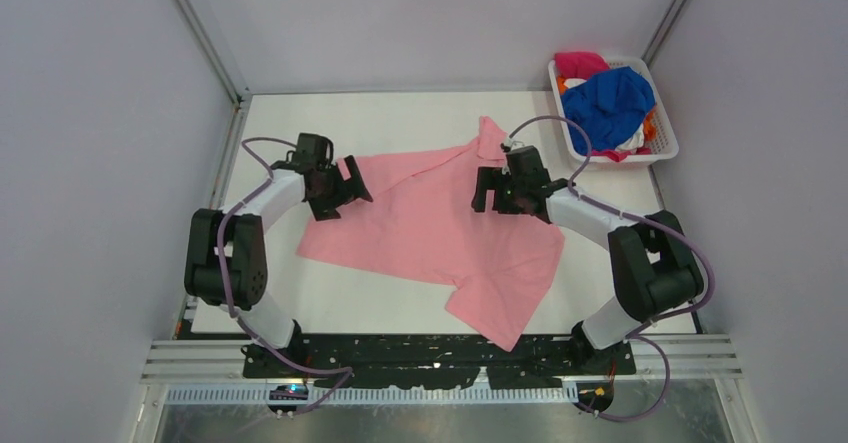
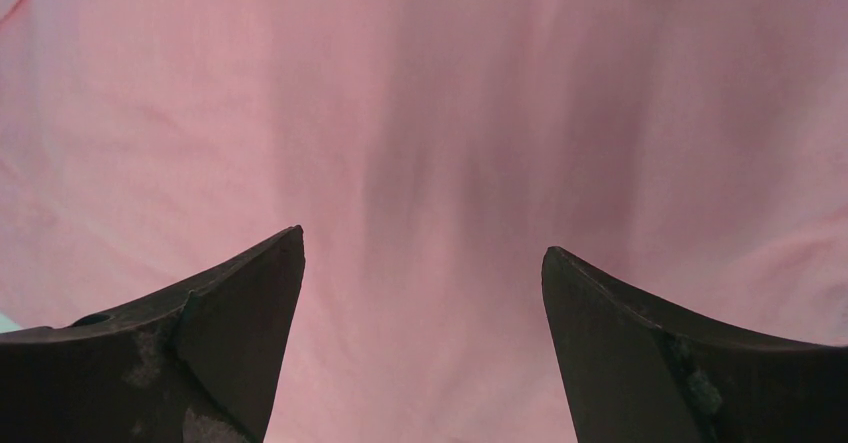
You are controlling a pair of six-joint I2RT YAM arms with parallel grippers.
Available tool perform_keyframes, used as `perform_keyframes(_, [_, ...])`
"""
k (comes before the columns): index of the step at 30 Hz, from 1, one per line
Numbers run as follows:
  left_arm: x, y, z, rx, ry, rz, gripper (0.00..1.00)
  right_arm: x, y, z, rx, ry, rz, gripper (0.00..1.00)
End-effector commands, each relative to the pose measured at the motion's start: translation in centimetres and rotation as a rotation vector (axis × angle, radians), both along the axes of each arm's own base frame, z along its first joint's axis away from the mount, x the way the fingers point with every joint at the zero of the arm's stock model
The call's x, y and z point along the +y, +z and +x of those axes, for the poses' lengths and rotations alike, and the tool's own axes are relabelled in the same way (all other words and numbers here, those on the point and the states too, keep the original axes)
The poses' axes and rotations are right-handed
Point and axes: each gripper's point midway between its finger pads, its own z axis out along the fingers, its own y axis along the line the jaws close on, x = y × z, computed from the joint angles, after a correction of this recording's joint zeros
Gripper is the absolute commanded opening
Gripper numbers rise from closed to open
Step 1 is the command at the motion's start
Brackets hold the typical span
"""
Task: Fold and stack the t-shirts
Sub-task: Flatten out the tshirt
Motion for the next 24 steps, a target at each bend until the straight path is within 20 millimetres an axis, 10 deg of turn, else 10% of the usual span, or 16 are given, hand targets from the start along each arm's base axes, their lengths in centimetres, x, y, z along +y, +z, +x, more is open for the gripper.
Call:
perform_keyframes(1, [0.4,-1.1,-1.0,0.033,0.002,0.014,1.0,2.8,0.2,-1.2,-0.031,0.049,-0.009,0.95])
perform_keyframes(24, [1.0,-7.0,-18.1,0.295,0.037,-0.027,1.0,-2.3,-4.5,-14.4,0.054,-0.043,-0.124,0.95])
